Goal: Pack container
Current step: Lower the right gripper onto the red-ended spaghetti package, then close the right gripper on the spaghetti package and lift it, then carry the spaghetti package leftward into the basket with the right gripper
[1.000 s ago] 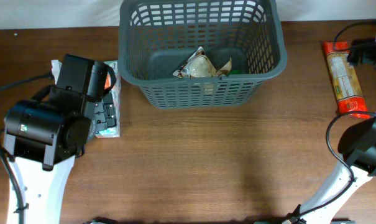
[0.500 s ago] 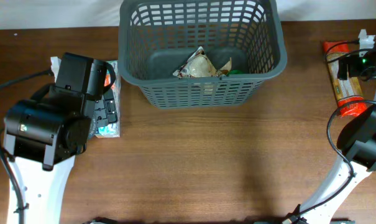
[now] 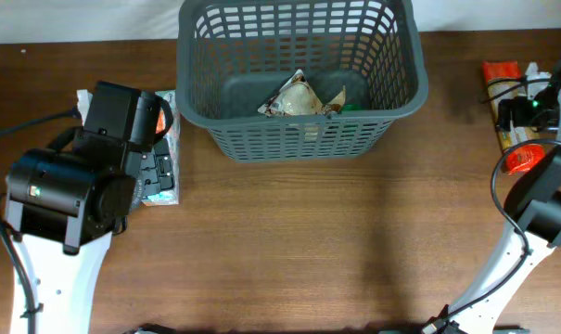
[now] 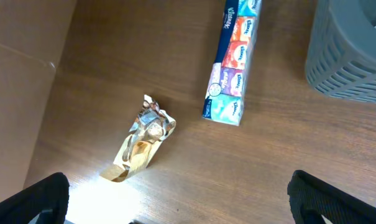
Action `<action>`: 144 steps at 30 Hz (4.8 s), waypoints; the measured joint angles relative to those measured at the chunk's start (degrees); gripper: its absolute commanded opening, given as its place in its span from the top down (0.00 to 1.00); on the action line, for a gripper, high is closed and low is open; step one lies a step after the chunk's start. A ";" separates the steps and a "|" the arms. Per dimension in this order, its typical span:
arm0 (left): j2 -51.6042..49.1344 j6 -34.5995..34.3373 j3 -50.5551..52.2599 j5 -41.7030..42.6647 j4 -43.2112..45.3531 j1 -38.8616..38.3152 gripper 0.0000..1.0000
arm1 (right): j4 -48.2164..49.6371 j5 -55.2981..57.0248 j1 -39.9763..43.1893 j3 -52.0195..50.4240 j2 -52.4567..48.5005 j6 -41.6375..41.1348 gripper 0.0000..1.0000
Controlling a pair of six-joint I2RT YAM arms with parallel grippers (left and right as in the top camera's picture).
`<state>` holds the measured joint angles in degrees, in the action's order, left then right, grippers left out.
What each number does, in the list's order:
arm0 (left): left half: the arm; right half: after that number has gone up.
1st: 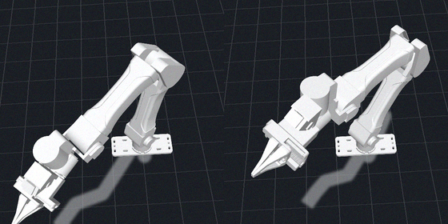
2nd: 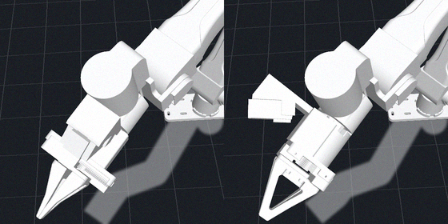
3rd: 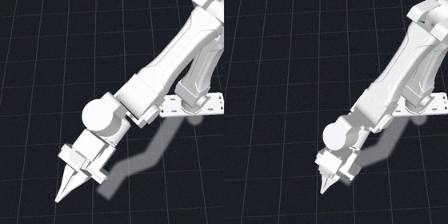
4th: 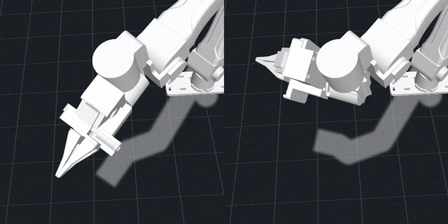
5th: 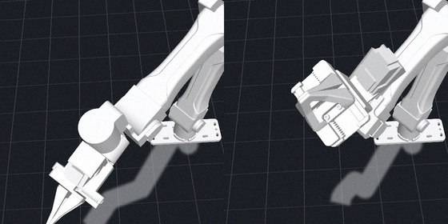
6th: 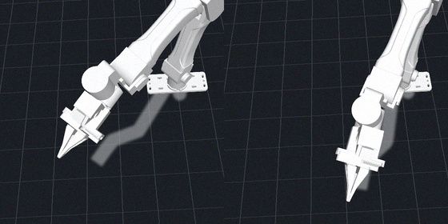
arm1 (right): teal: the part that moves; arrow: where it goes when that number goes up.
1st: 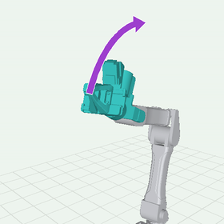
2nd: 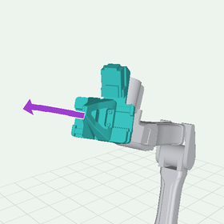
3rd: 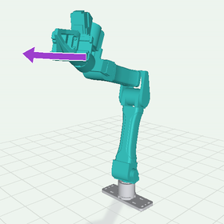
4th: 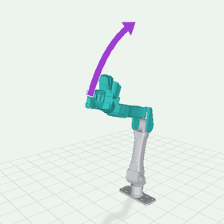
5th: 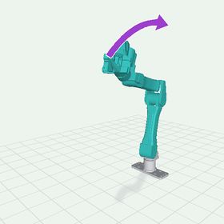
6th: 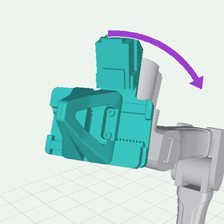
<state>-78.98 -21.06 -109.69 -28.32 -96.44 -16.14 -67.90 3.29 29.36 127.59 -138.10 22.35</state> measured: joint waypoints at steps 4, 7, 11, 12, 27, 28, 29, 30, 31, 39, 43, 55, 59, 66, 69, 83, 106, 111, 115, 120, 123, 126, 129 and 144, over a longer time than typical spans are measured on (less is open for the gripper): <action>0.00 0.00 0.00 0.11 0.02 0.00 0.01 | 0.00 -1.57 1.62 0.02 -0.17 -0.07 0.01; 0.00 0.00 0.00 0.31 0.00 0.00 0.01 | 0.00 -1.97 2.21 0.02 -0.55 -0.07 0.01; 0.00 0.00 0.00 0.76 0.02 0.00 0.01 | 0.00 -2.36 2.21 0.02 -2.38 -0.50 0.01; 0.00 0.00 0.00 1.01 0.00 0.00 0.01 | 0.00 -2.36 2.21 0.02 -2.82 -0.70 0.01; 0.00 0.00 0.00 1.60 0.00 0.00 0.01 | 0.15 -2.34 2.21 0.02 -4.74 -1.09 0.01; 0.00 0.00 0.00 1.60 0.00 0.00 0.01 | 0.13 -2.34 2.21 0.02 -4.87 -1.07 0.01; 0.00 0.00 0.00 1.60 0.00 0.00 0.01 | 0.09 -2.32 2.23 0.02 -5.03 -1.03 0.01; 0.00 0.00 0.00 1.62 0.00 0.00 0.01 | 0.07 -2.29 2.25 0.02 -5.33 -1.03 0.01; 0.00 0.00 0.00 1.62 0.00 0.00 0.01 | 0.04 -2.25 2.27 0.02 -5.55 -0.87 0.01; 0.00 0.00 0.00 1.62 0.00 0.00 0.01 | -0.39 -0.52 2.49 0.02 -6.34 -0.66 0.01; 0.00 0.00 0.00 1.62 0.00 0.00 0.01 | -0.61 -0.33 2.93 0.02 -6.49 -0.63 0.01; 0.00 0.00 0.00 1.64 0.00 0.00 0.01 | 1.14 -0.52 3.50 0.00 -6.51 -0.66 0.12; 0.00 0.00 0.00 1.73 0.00 0.00 0.01 | 1.16 -0.87 3.50 0.00 -6.51 -0.52 0.40; 0.00 0.00 0.00 1.99 0.00 0.00 0.01 | 0.61 -1.51 3.45 0.17 -6.45 0.24 0.85; 0.00 0.00 0.00 1.99 0.02 0.00 0.01 | 0.63 -1.33 3.41 0.63 -6.14 -1.31 0.96; 0.00 0.00 0.00 1.99 0.15 0.00 0.01 | -6.80 -2.93 2.80 5.97 -6.56 -8.66 0.96; -0.04 0.00 0.00 1.99 0.22 0.00 0.01 | -24.59 -18.03 -15.30 50.01 3.63 -11.04 0.96; -0.04 0.00 0.00 1.99 0.22 0.00 0.01 | -21.22 -19.52 -24.20 50.05 9.75 -10.51 0.96; -0.04 0.00 0.00 1.99 0.22 0.00 0.01 | -17.25 -20.44 -32.57 50.38 12.07 -5.88 0.96; -0.04 0.00 0.00 1.99 -0.04 0.00 0.01 | -17.51 -21.03 -40.79 50.38 12.15 6.05 0.96; -0.04 0.00 0.00 1.99 -0.04 0.00 0.01 | -17.59 -21.40 -42.03 50.38 12.13 11.04 0.96; -0.04 0.00 0.00 1.99 -0.04 0.00 0.01 | -17.53 -21.22 -42.03 50.25 12.04 14.97 0.96; -0.04 0.00 0.00 1.99 -0.04 0.00 0.01 | -16.94 -21.16 -41.88 48.68 11.32 18.58 0.96; -0.04 0.00 0.00 1.99 -0.17 0.00 0.01 | -6.97 -19.23 -41.83 21.35 7.26 28.65 0.96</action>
<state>-79.02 -21.06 -109.69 -26.33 -96.62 -16.14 -74.87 -15.94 -12.47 148.94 -130.85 51.00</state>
